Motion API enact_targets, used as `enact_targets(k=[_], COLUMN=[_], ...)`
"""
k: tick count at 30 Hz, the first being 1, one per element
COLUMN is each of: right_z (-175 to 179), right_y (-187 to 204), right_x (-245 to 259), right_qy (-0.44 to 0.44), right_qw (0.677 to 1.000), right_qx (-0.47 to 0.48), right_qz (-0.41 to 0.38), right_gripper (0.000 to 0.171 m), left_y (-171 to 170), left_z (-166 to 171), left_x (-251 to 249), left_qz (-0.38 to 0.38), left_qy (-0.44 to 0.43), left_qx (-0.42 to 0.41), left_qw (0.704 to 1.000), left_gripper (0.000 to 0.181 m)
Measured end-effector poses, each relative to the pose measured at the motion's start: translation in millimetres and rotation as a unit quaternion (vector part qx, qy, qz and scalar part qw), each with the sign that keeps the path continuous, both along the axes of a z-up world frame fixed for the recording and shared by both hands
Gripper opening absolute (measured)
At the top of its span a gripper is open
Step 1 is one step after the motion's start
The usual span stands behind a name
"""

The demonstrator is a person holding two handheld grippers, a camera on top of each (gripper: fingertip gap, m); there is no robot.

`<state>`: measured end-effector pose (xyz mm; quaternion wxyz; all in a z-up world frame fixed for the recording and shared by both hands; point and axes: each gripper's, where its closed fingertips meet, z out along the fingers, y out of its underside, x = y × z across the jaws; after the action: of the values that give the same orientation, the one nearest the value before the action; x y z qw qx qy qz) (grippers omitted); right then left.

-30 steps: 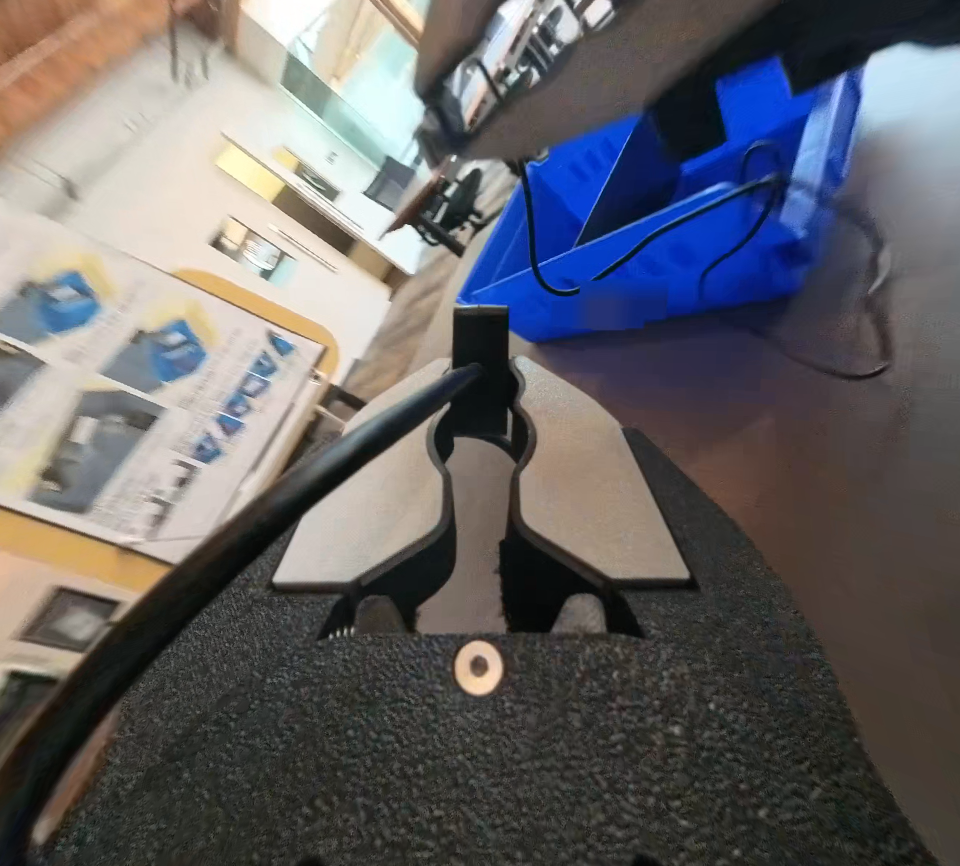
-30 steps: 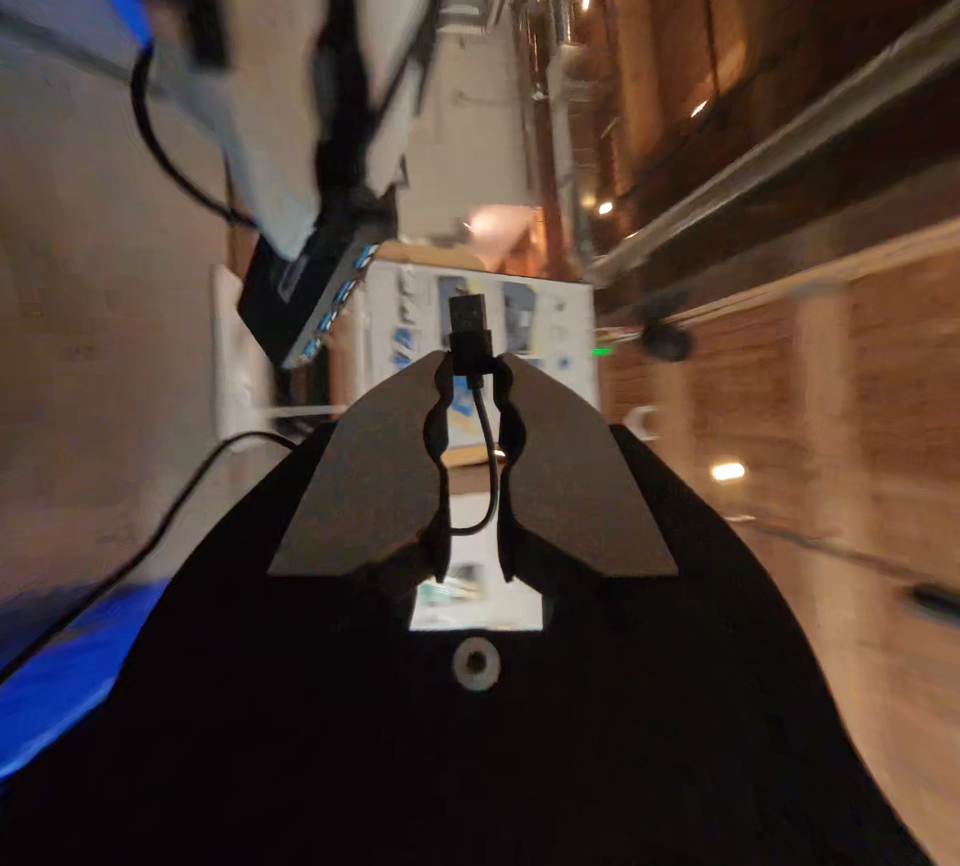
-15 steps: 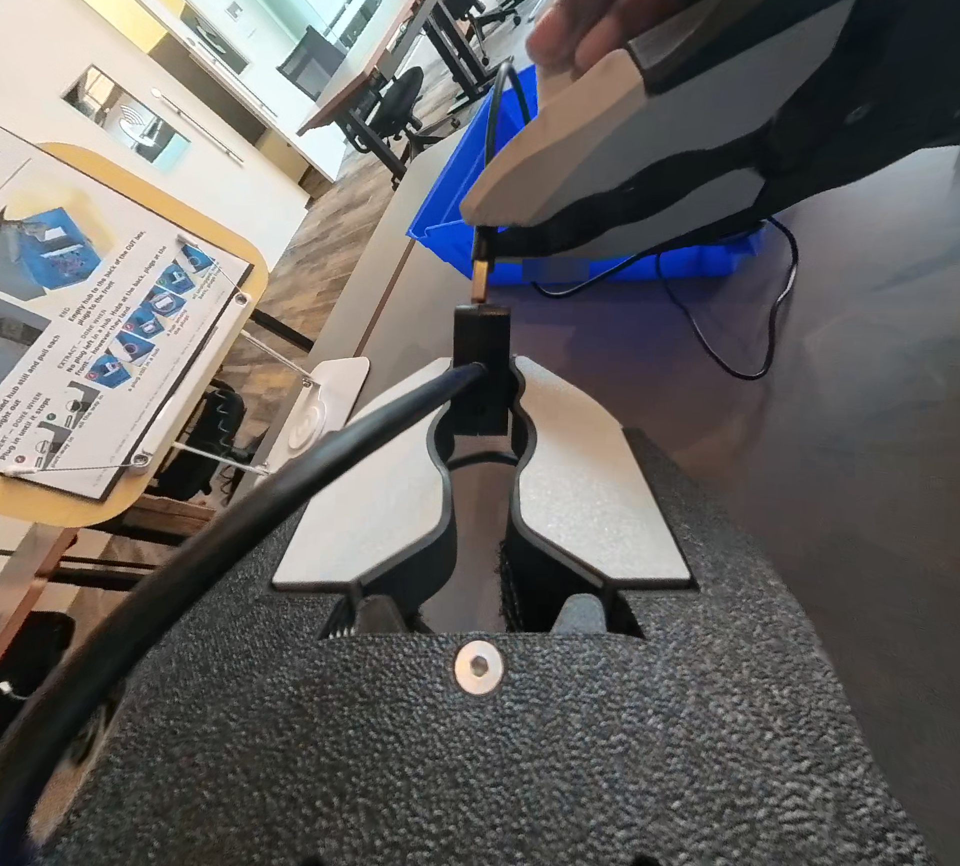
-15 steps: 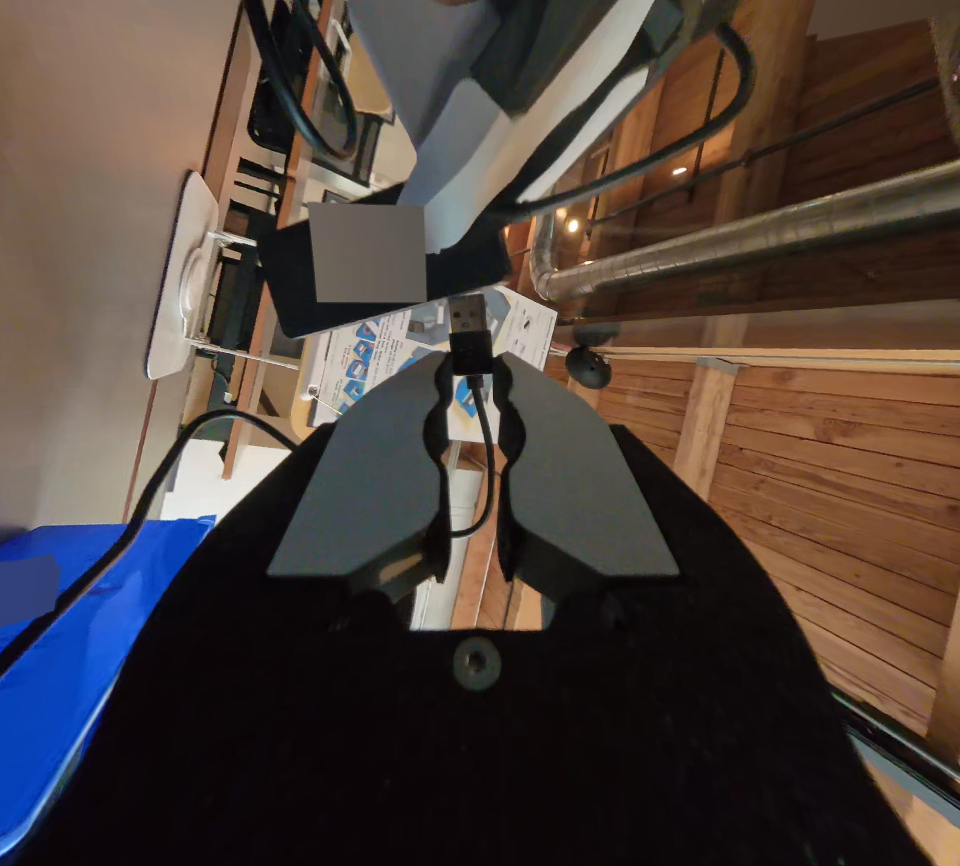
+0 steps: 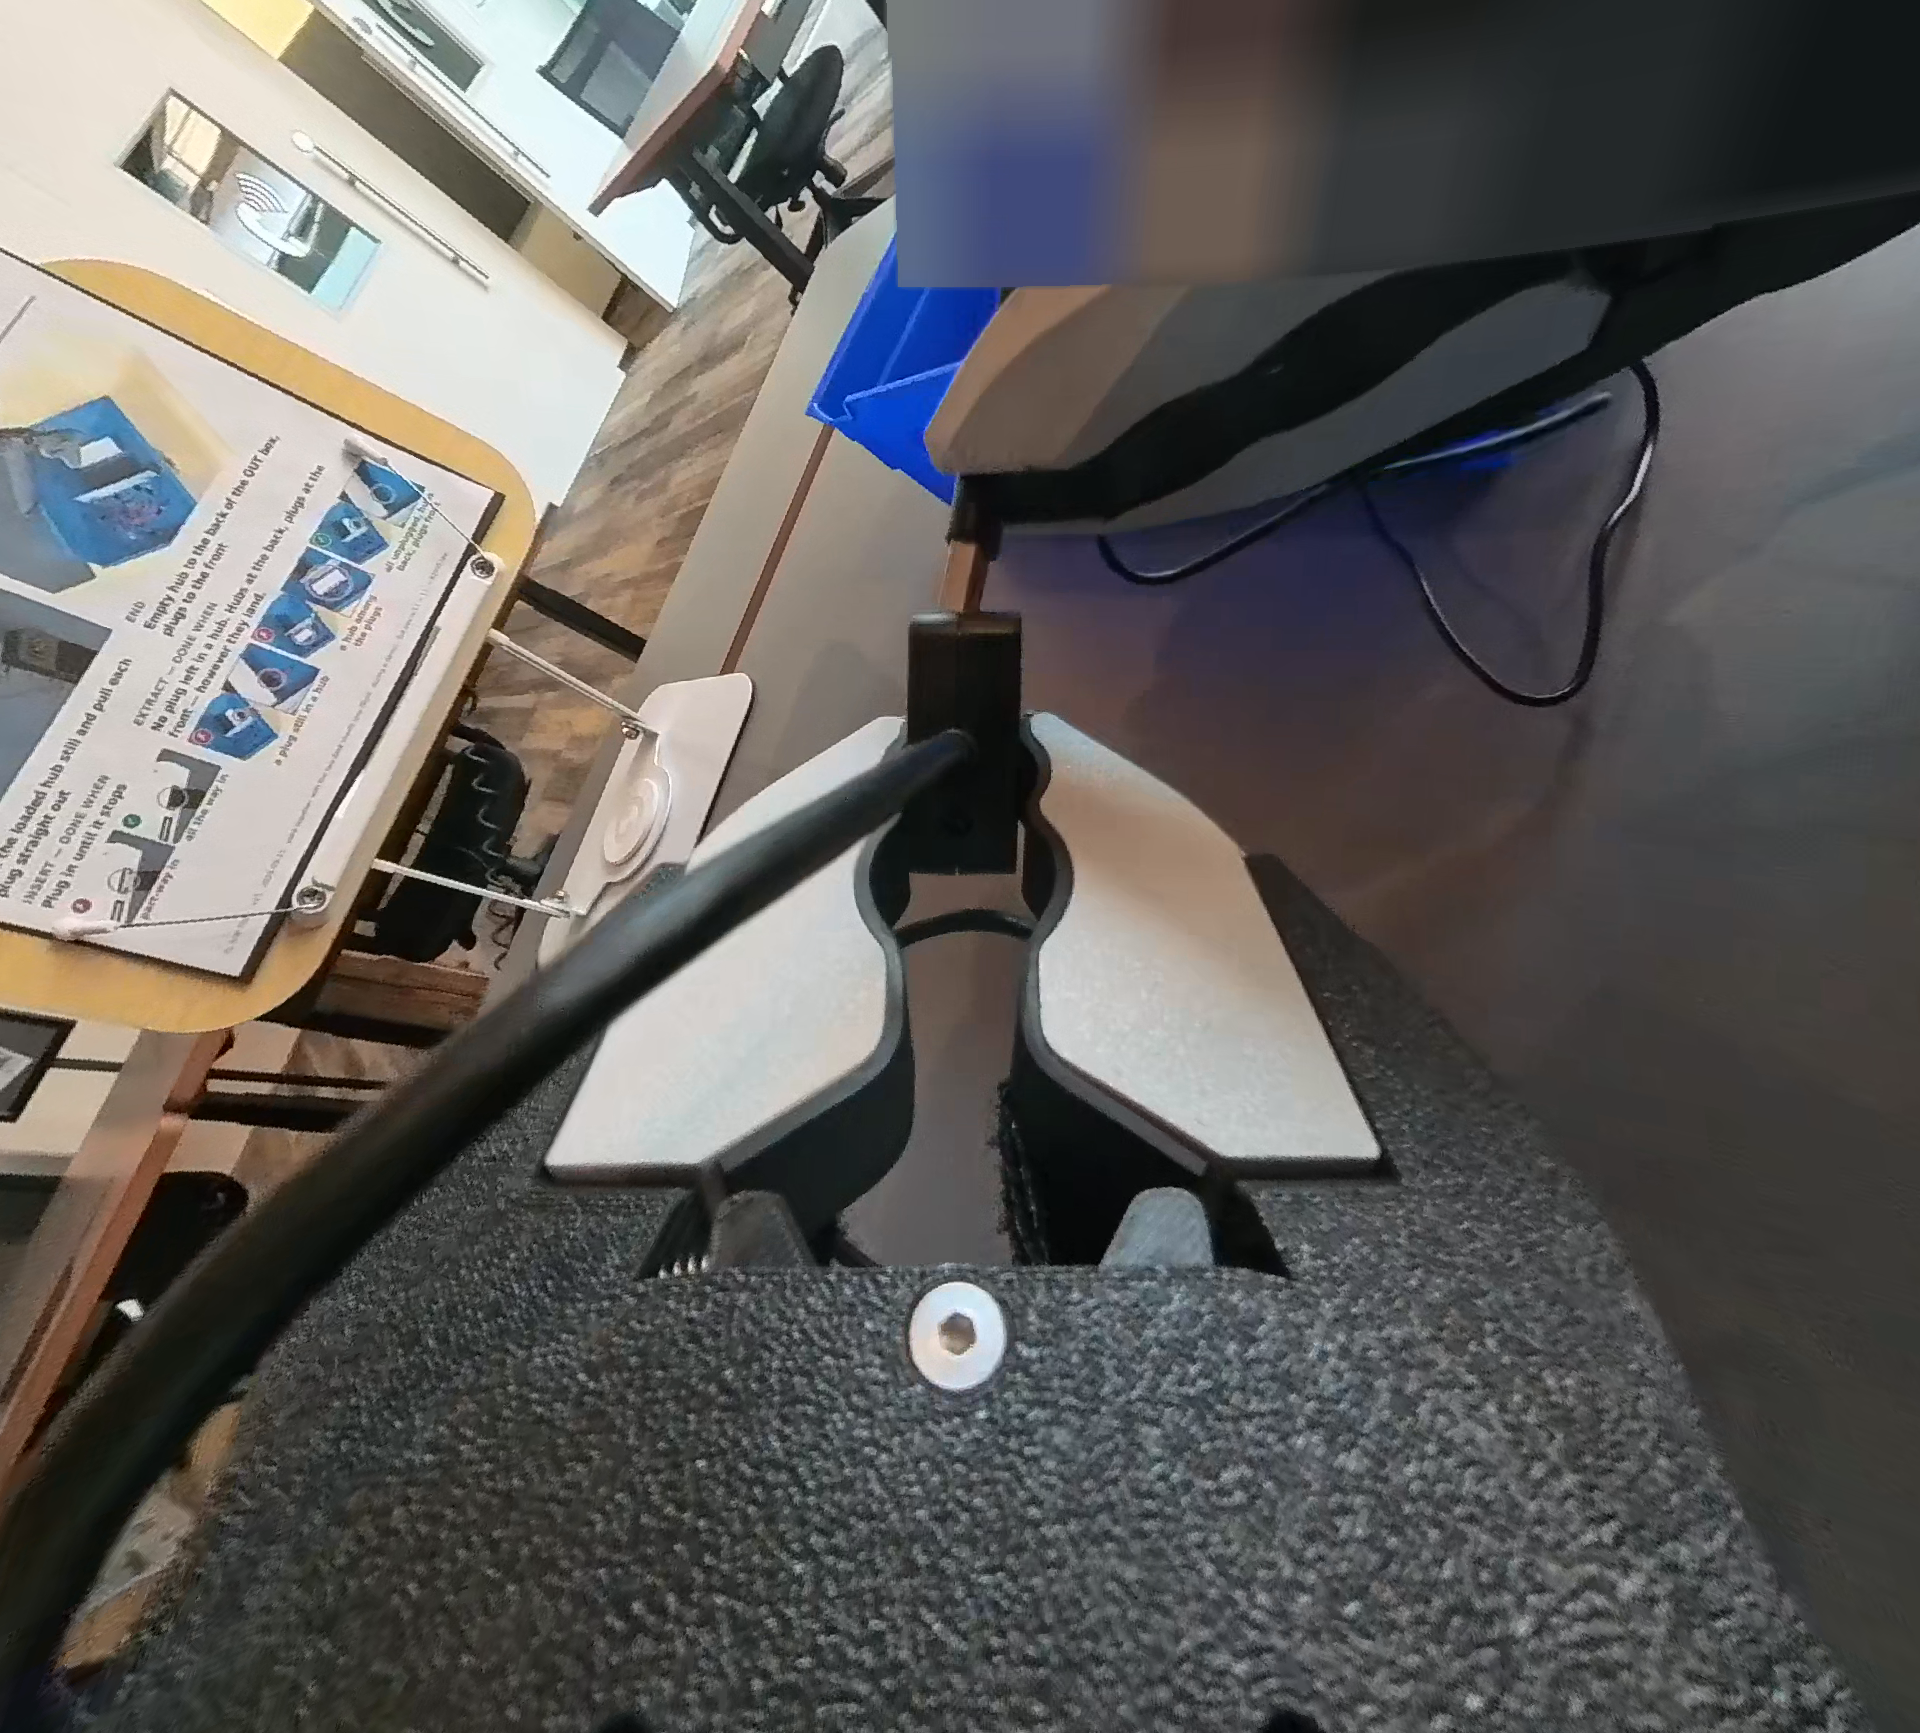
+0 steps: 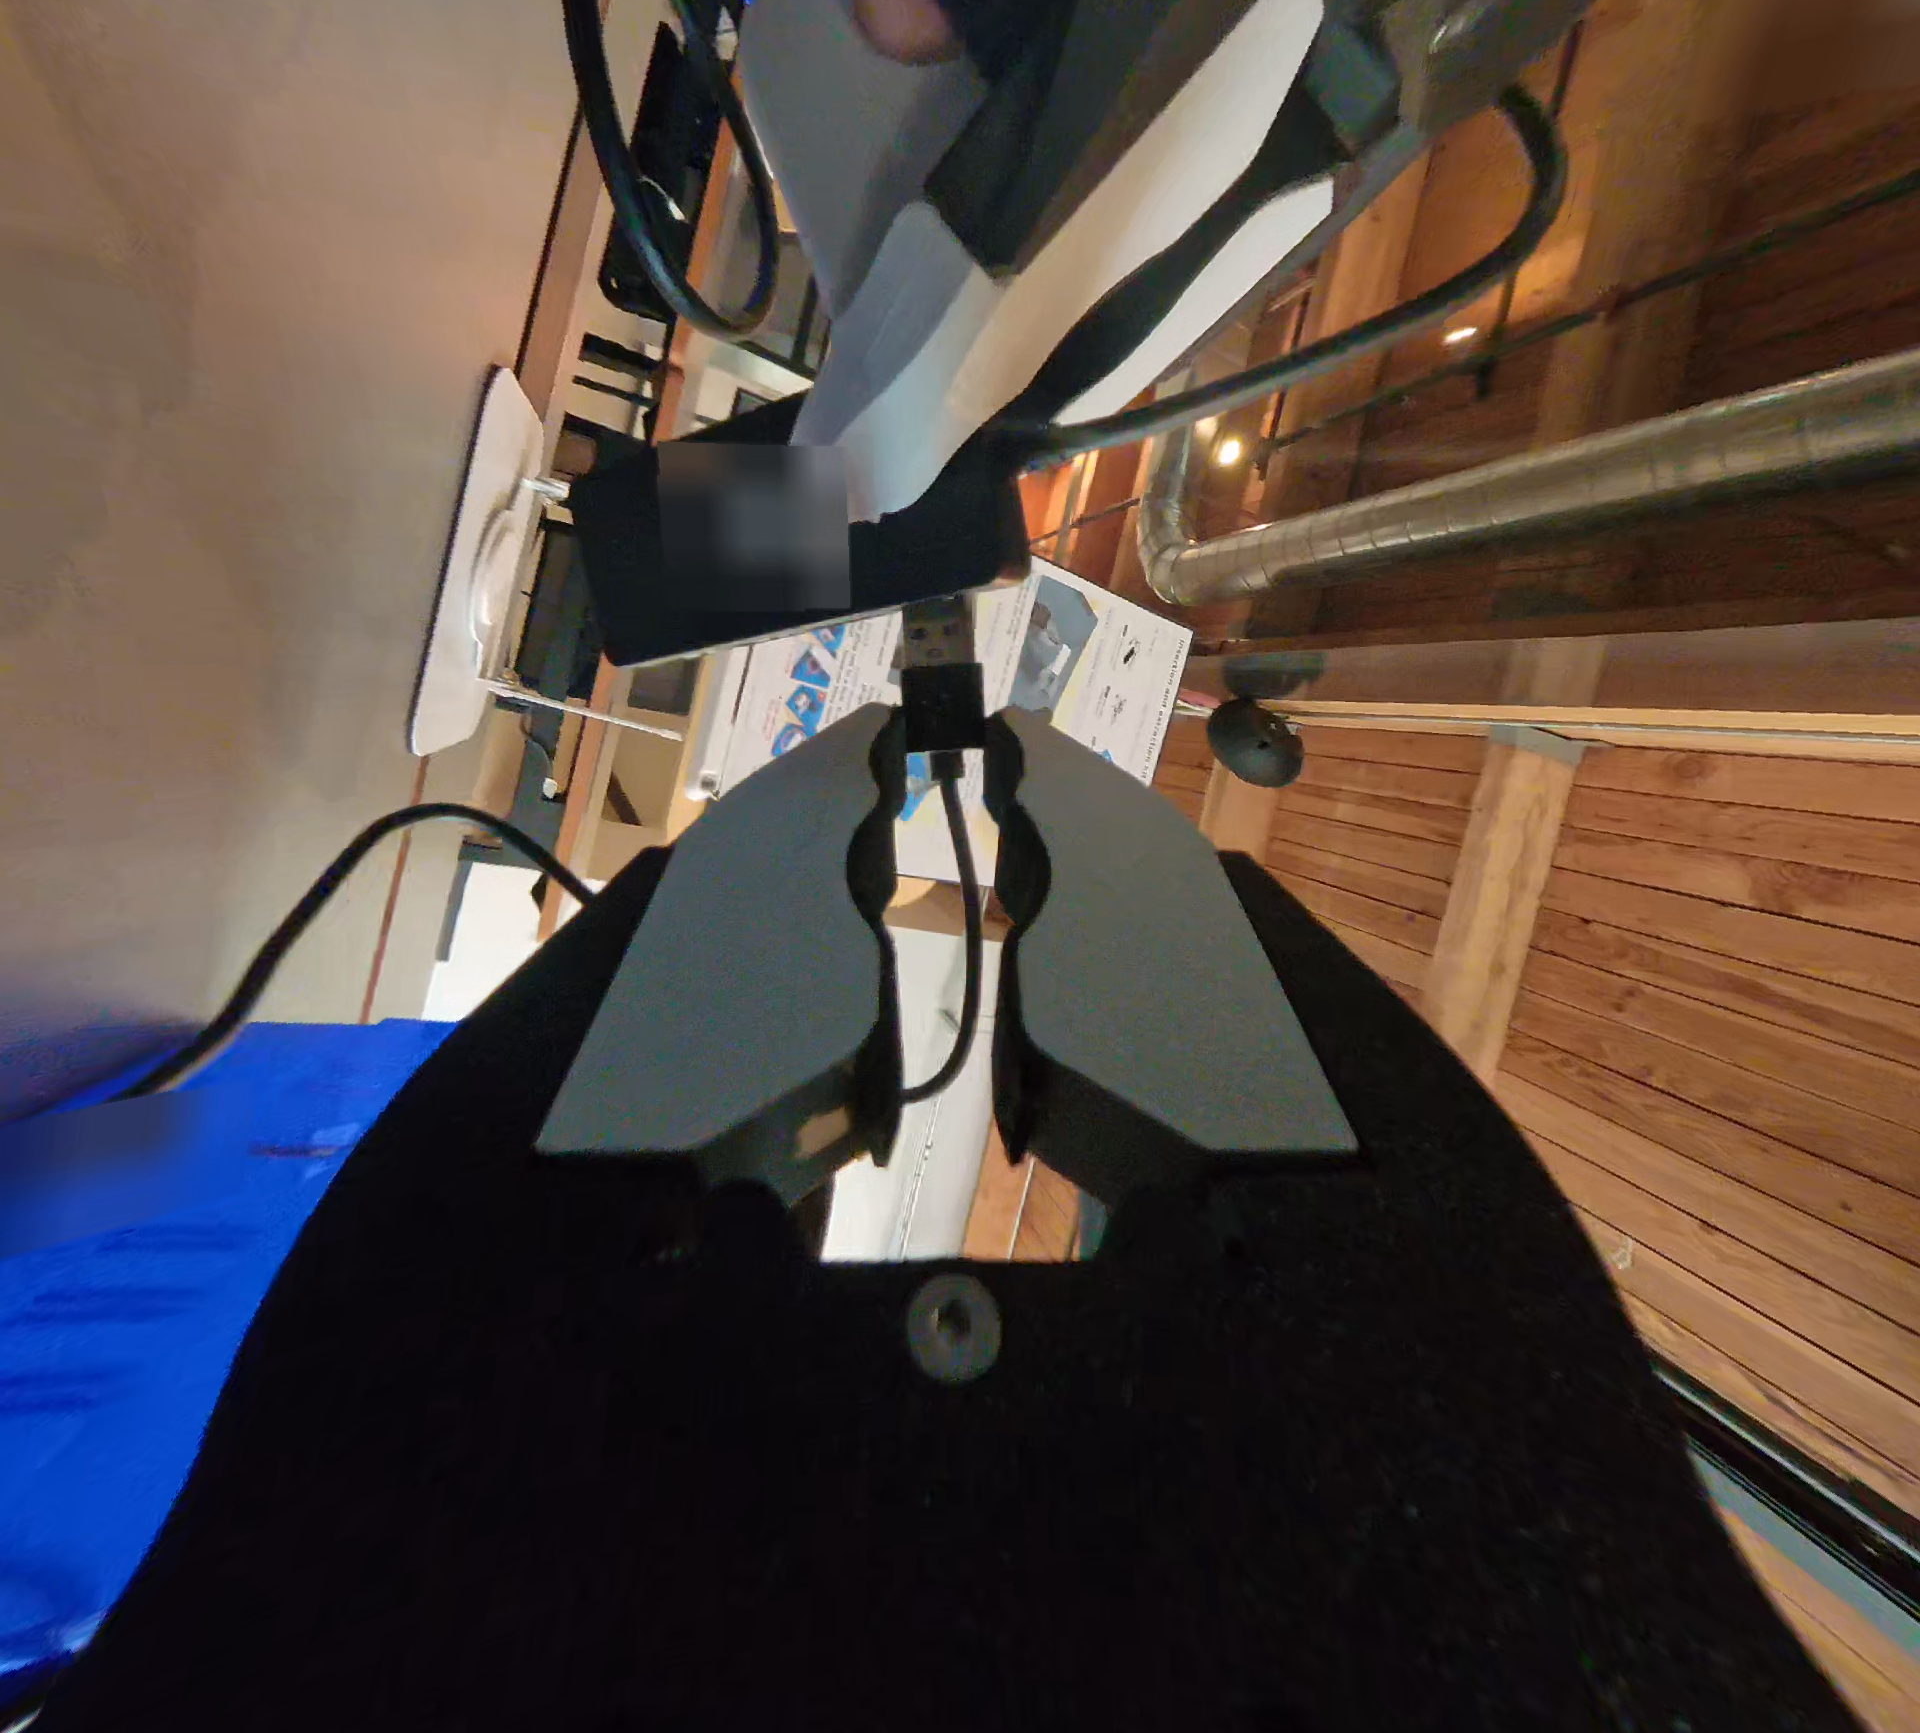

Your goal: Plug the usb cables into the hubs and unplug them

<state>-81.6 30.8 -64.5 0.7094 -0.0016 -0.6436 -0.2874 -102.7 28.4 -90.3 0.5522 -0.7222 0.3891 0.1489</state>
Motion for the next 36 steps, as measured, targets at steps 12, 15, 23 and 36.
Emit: enact_targets(k=[12,15,23,36], right_z=[-10.1,-9.2,-18.0,-5.6], right_y=[-8.2,-7.6,-22.9,-30.4], right_x=[-4.7,-5.0,0.2,21.4], right_qy=[-0.029,-0.034,-0.093,-0.151], right_qw=[0.999,0.999,0.991,0.981], right_qx=[0.023,0.032,0.078,-0.030], right_qz=[0.018,0.022,0.051,0.120], right_gripper=[0.013,0.013,0.013,0.012], left_y=[-6.1,-8.7,-4.7,-9.1], left_z=[-7.7,-10.6,-9.8,5.5], left_x=[-5.3,-3.3,-0.4,13.9], left_qz=[-0.024,-0.034,-0.030,-0.097], left_qy=[0.011,0.023,0.011,0.098], left_qx=[-0.029,-0.037,-0.033,0.073], left_qw=[0.999,0.998,0.999,0.988], left_gripper=[0.017,0.017,0.016,0.017])
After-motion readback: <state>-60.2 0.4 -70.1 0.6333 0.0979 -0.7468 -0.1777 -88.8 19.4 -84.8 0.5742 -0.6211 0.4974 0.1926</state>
